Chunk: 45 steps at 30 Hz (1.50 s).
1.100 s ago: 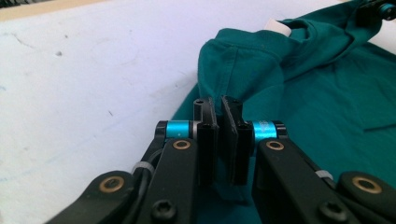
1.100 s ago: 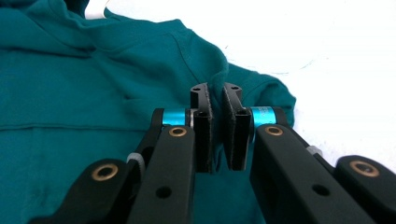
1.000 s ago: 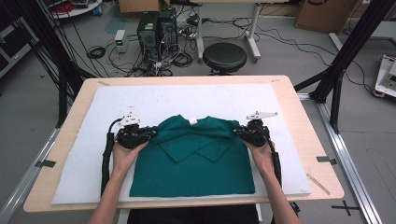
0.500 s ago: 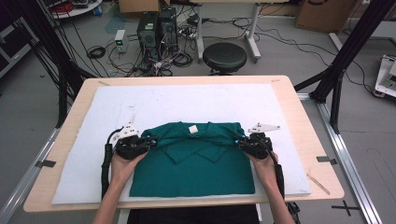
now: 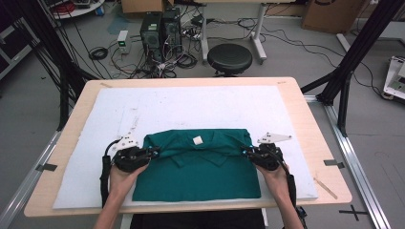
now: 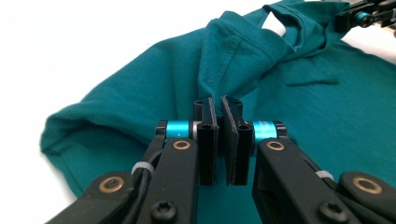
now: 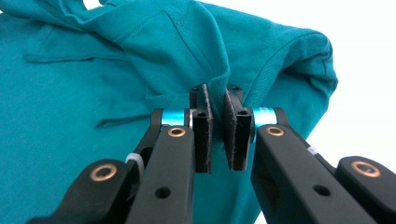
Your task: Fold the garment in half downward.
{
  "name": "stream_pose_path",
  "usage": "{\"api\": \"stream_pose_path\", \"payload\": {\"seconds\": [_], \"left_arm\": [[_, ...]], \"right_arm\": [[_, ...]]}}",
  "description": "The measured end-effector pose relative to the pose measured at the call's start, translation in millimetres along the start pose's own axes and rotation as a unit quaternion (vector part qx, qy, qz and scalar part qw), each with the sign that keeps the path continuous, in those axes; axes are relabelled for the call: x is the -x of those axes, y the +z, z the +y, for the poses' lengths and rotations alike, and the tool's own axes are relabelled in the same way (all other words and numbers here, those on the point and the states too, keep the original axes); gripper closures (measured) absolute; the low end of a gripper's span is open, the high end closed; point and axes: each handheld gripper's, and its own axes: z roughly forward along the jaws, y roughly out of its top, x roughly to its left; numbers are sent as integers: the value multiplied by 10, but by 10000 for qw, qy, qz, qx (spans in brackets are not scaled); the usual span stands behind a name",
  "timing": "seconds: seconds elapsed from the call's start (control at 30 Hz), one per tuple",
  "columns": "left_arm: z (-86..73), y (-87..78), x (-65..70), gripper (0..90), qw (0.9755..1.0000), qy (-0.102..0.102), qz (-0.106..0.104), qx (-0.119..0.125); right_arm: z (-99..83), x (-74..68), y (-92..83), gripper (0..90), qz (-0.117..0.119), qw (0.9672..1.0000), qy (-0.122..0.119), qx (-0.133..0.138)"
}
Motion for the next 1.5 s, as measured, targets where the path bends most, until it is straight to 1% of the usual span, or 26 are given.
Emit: {"api": "stream_pose_path", "payload": {"seconds": [0.07, 0.17, 0.23, 0.3, 0.37, 0.47, 0.53, 0.6, 0.7, 0.8, 0.83, 0.9, 1.13, 1.23, 1.3, 1.33, 1.37, 1.4, 1.43, 1.5], "left_arm": [[-23, -29, 30, 845, 10000, 42, -4, -15], [-48, -59, 68, 845, 10000, 49, -39, -21], [-67, -81, 98, 845, 9999, 97, -69, -71], [-87, -98, 130, 846, 9996, 156, -162, -176], [-106, -119, 166, 846, 9994, 200, -158, -213], [-135, -158, 207, 846, 9995, 196, -203, -172], [-155, -185, 233, 846, 9995, 150, -239, -136], [-176, -215, 256, 846, 9993, 150, -297, -152], [-210, -262, 271, 846, 9993, 164, -309, -159], [-245, -310, 258, 847, 9992, 40, -371, -134], [-256, -325, 259, 847, 9991, 14, -400, -144], [-277, -347, 280, 847, 9990, 23, -422, -165], [-325, -399, 352, 847, 9985, 72, -470, -252], [-365, -377, 341, 846, 9982, 15, -491, -345], [-383, -359, 327, 829, 9977, -38, -561, -371], [-377, -365, 323, 785, 9977, -76, -596, -326], [-356, -375, 313, 726, 9975, -94, -636, -292], [-328, -383, 308, 679, 9974, -136, -665, -247], [-293, -390, 303, 641, 9971, -144, -714, -207], [-219, -378, 320, 623, 9969, -121, -774, -120]], "right_arm": [[-50, -30, -34, 842, 14, 10000, 16, 28], [-112, -59, -43, 842, 44, 10000, 25, -12], [-144, -73, -51, 842, 75, 10000, 56, -32], [-168, -91, -73, 842, 105, 9999, 47, -45], [-187, -105, -101, 842, 171, 9998, 34, -53], [-213, -131, -138, 842, 214, 9997, 25, -66], [-229, -150, -159, 842, 232, 9997, 13, -62], [-248, -170, -189, 843, 259, 9996, -9, -61], [-285, -201, -235, 843, 316, 9995, -15, -74], [-321, -222, -273, 845, 367, 9993, 5, -92], [-331, -231, -284, 845, 391, 9992, -5, -105], [-352, -250, -305, 845, 404, 9991, -41, -126], [-414, -282, -353, 845, 453, 9987, -50, -211], [-436, -294, -349, 842, 483, 9985, -56, -256], [-451, -294, -332, 798, 489, 9982, -55, -330], [-454, -296, -329, 756, 497, 9981, -59, -348], [-451, -294, -335, 686, 540, 9979, -47, -351], [-441, -292, -345, 642, 536, 9981, -12, -316], [-426, -290, -353, 622, 553, 9981, 12, -263], [-373, -290, -359, 567, 577, 9982, 41, -188]]}}
